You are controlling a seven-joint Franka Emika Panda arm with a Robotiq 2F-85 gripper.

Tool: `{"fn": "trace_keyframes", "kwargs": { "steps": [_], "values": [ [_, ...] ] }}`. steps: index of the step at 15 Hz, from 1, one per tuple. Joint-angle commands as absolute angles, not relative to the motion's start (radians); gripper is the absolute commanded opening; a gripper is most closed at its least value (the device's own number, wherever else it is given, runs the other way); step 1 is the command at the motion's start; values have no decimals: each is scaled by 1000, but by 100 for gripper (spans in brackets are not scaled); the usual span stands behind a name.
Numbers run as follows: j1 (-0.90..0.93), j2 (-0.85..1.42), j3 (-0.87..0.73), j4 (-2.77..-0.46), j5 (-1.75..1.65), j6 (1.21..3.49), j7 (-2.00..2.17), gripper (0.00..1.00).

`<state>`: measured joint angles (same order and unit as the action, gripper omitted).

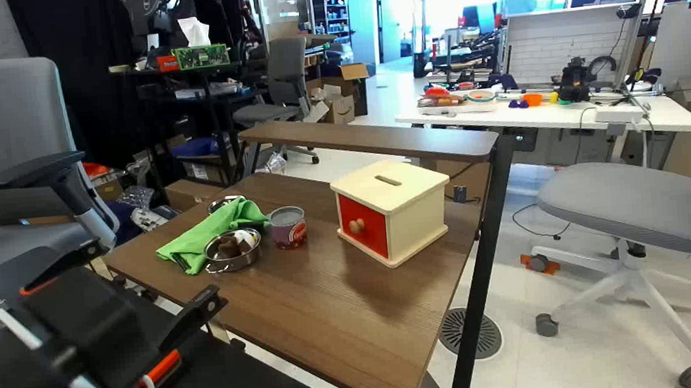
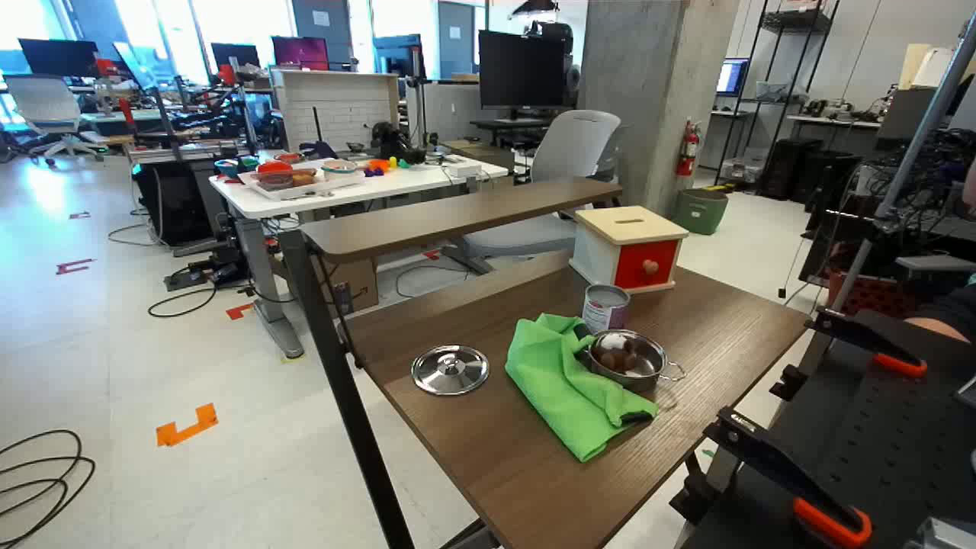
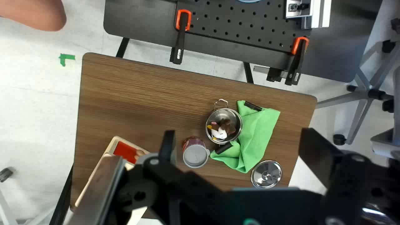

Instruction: Move the green cloth on the table

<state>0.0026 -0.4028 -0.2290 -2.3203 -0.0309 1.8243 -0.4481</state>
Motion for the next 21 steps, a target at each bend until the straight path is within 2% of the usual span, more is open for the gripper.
{"fn": "trace_keyframes", "kwargs": {
  "steps": [1,10,15,21],
  "values": [
    [-16,-401,-212,-2319,-24,1823,-454,100],
    [22,-333,-148,-2461,73,2104,-369,100],
    [61,-226,-87,-2512,119,2228,-361,100],
    [108,-62,-9,-2559,210,2487,-359,100]
  ]
}}
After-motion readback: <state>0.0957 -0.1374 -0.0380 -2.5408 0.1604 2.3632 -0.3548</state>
